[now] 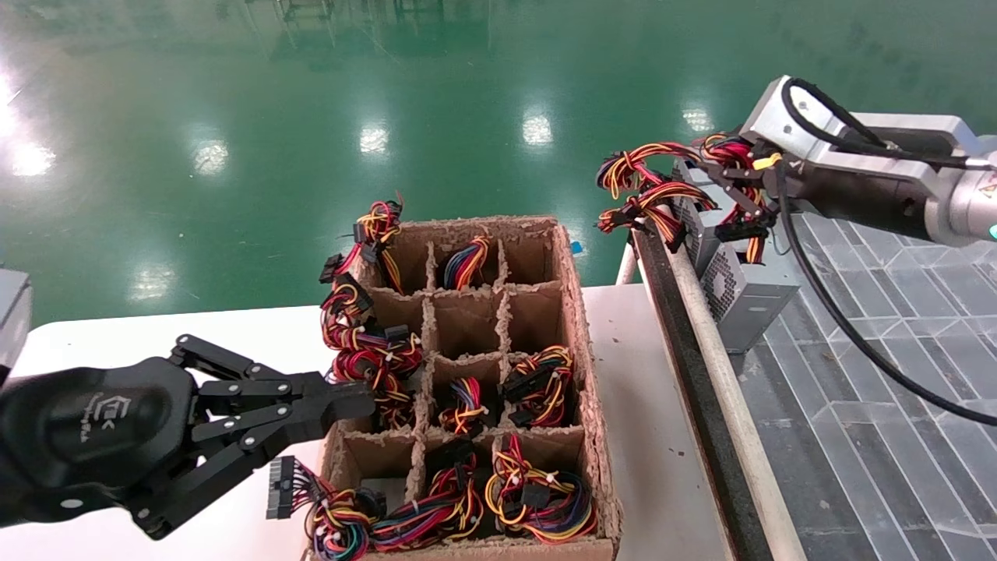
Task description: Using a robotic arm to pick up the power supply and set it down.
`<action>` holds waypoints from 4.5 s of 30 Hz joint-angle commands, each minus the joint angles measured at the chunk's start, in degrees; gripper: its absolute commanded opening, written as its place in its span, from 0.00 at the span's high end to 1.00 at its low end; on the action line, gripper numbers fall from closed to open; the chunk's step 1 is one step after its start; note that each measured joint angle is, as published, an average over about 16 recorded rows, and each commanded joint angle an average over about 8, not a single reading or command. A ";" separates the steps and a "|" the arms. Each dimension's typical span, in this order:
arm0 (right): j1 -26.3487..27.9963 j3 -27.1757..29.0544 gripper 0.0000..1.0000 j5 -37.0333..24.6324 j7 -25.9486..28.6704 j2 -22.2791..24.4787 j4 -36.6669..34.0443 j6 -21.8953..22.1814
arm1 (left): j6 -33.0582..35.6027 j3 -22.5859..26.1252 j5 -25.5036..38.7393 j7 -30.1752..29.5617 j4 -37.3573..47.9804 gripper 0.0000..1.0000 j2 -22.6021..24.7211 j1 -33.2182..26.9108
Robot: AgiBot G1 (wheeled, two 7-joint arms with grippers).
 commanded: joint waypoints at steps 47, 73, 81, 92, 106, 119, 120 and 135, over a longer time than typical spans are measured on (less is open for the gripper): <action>-2.15 7.36 0.00 23.48 1.66 3.30 0.07 -5.76 | 0.00 0.00 0.00 0.00 0.00 1.00 0.00 0.00; -11.23 10.98 0.00 41.90 -7.68 4.52 -1.69 -17.51 | 0.00 0.00 0.00 0.00 0.00 0.00 0.00 0.00; -14.46 12.19 0.00 48.16 -10.85 4.90 -2.29 -21.36 | 0.00 0.00 0.00 0.00 0.00 0.00 0.00 0.00; -18.84 13.83 0.00 56.63 -15.16 5.42 -3.11 -26.58 | 0.00 0.00 0.00 0.00 0.00 0.00 0.00 0.00; -24.28 15.87 0.00 67.15 -20.50 6.06 -4.12 -33.05 | 0.00 0.00 0.00 0.00 0.00 0.00 0.00 0.00; -25.90 16.55 0.00 70.25 -21.79 6.26 -4.45 -34.89 | -0.02 0.00 -0.01 0.00 0.02 0.00 -0.01 0.01; -25.85 16.54 0.00 70.14 -21.76 6.26 -4.44 -34.83 | -0.02 0.00 -0.01 0.00 0.02 0.00 -0.01 0.01; -25.39 16.31 0.00 69.23 -21.48 6.23 -4.36 -34.33 | -0.02 0.00 -0.01 0.00 0.02 0.00 -0.01 0.01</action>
